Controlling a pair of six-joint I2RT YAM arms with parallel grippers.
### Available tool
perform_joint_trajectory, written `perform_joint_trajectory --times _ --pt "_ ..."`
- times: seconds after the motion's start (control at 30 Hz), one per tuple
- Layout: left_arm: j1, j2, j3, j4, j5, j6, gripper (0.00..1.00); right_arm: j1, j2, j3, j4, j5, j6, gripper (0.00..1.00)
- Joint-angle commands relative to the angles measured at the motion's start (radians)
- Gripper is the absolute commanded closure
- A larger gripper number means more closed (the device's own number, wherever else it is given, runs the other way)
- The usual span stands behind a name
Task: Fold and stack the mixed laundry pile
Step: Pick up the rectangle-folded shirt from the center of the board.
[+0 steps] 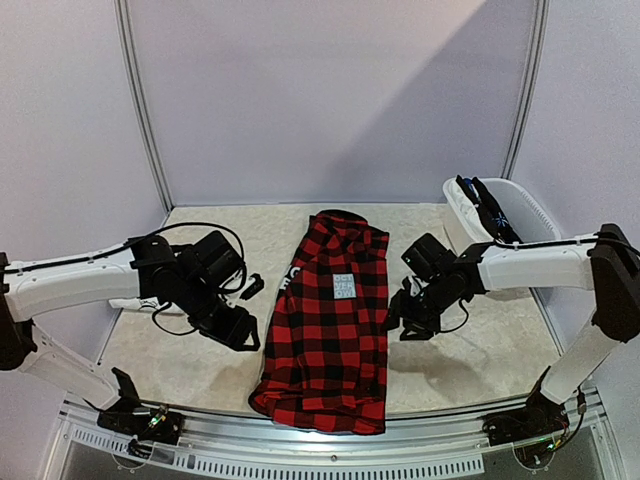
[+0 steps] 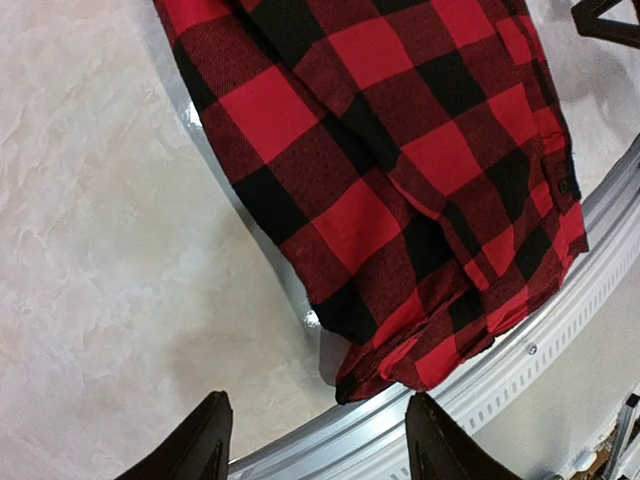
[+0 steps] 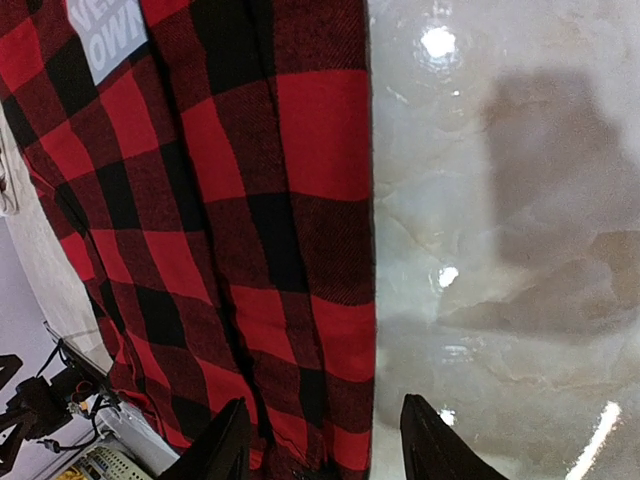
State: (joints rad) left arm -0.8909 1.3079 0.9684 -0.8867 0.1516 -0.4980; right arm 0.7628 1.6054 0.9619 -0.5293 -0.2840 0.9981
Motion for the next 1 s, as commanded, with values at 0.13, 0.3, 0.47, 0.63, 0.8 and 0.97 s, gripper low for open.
perform_joint_trajectory --times 0.13,0.3,0.47,0.63,0.8,0.97 --pt "0.076 0.042 0.007 0.019 0.103 0.052 0.42 0.012 0.12 -0.002 0.119 -0.053 0.044 0.52" --pt "0.093 0.043 -0.002 0.03 0.117 0.057 0.43 0.014 0.168 0.001 0.128 -0.059 0.041 0.58" --pt "0.104 0.046 -0.008 0.036 0.125 0.062 0.45 0.015 0.202 0.01 0.136 -0.064 0.033 0.7" --pt "0.11 0.047 -0.011 0.04 0.127 0.061 0.47 0.013 0.238 0.051 0.109 -0.053 0.012 0.91" --pt "0.117 0.058 -0.009 0.056 0.129 0.055 0.47 -0.009 0.276 0.135 0.004 0.012 -0.025 1.0" --pt "0.124 0.104 0.032 0.062 0.131 0.061 0.48 -0.082 0.302 0.193 -0.057 0.05 -0.036 1.0"
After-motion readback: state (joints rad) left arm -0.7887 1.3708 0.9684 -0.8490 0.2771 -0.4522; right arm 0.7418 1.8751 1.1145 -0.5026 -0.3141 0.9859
